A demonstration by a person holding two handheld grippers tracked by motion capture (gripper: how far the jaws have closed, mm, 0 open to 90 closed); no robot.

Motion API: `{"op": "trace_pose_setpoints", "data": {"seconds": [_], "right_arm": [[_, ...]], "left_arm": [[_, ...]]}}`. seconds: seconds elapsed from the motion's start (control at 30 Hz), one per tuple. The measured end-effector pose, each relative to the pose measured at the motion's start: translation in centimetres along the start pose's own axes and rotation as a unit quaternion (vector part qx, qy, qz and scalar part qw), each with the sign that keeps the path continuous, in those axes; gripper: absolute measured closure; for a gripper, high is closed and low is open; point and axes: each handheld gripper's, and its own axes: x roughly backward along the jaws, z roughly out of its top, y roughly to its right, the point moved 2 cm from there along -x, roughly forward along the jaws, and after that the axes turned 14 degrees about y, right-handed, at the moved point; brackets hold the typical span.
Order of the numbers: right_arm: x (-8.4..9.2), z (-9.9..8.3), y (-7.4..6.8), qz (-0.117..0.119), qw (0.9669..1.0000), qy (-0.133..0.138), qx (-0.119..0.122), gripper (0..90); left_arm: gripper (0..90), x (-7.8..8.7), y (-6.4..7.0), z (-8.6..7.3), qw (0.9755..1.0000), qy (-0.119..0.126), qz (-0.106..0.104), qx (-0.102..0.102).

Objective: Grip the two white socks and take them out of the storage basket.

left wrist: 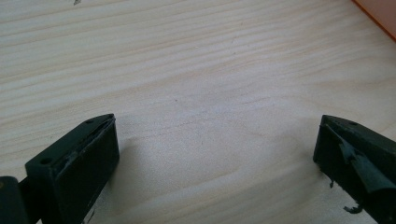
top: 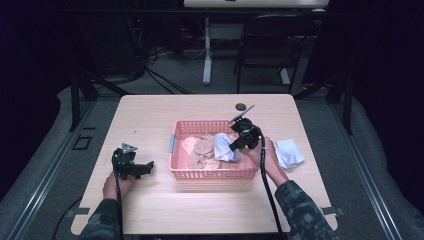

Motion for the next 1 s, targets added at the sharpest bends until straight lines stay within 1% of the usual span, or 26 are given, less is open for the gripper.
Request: {"op": "trace_pose_setpoints", "data": {"seconds": [0.07, 0.13, 0.17, 0.37, 0.4, 0.5, 0.53, 0.6, 0.7, 0.77, 0.8, 1.0], "right_arm": [[0.7, 0.2, -0.1, -0.002, 0.9999, 0.011, -0.001, 87.4], [1.5, 0.5, -0.1, -0.004, 0.9998, 0.016, 0.007, 87.4], [1.7, 0.6, -0.1, -0.002, 0.9997, 0.024, 0.004, 87.4], [3.2, 1.2, 0.2, -0.006, 0.9996, 0.027, 0.011, 87.4], [3.4, 1.3, 0.2, -0.005, 0.9994, 0.033, 0.006, 87.4], [4.1, 1.4, 0.4, -0.009, 0.9990, 0.043, 0.007, 87.4], [4.3, 1.4, 0.5, -0.011, 0.9988, 0.046, 0.010, 87.4], [4.7, 1.5, 0.6, -0.010, 0.9982, 0.059, 0.008, 87.4], [5.5, 1.7, 0.9, -0.013, 0.9978, 0.065, 0.008, 87.5], [5.9, 2.0, 1.0, -0.016, 0.9970, 0.075, 0.006, 87.5], [6.1, 2.1, 1.1, -0.017, 0.9972, 0.073, 0.008, 87.6], [7.2, 2.9, 1.5, -0.029, 0.9951, 0.094, 0.008, 87.7]], "left_arm": [[0.0, 0.0, 0.0, 0.0, 1.0000, 0.000, 0.000, 0.000], [0.0, 0.0, 0.0, 0.0, 1.0000, 0.000, 0.000, 0.000], [0.0, 0.0, 0.0, 0.0, 1.0000, 0.000, 0.000, 0.000], [0.0, 0.0, 0.0, 0.0, 1.0000, 0.001, -0.001, -0.002], [0.0, -0.1, 0.1, 0.0, 1.0000, 0.002, -0.001, 0.001], [0.0, -0.1, 0.1, 0.0, 1.0000, 0.002, -0.002, 0.000], [0.0, -0.1, 0.1, 0.0, 1.0000, 0.001, -0.002, 0.000], [0.0, -0.1, 0.1, 0.0, 1.0000, 0.002, -0.002, 0.000], [0.0, -0.1, 0.1, 0.0, 1.0000, 0.001, -0.002, 0.000], [0.0, -0.1, 0.1, 0.0, 1.0000, 0.001, -0.002, 0.000], [0.0, -0.1, 0.1, 0.0, 1.0000, 0.001, -0.002, 0.000], [0.0, -0.1, 0.1, 0.0, 1.0000, 0.002, -0.002, 0.000]]}}
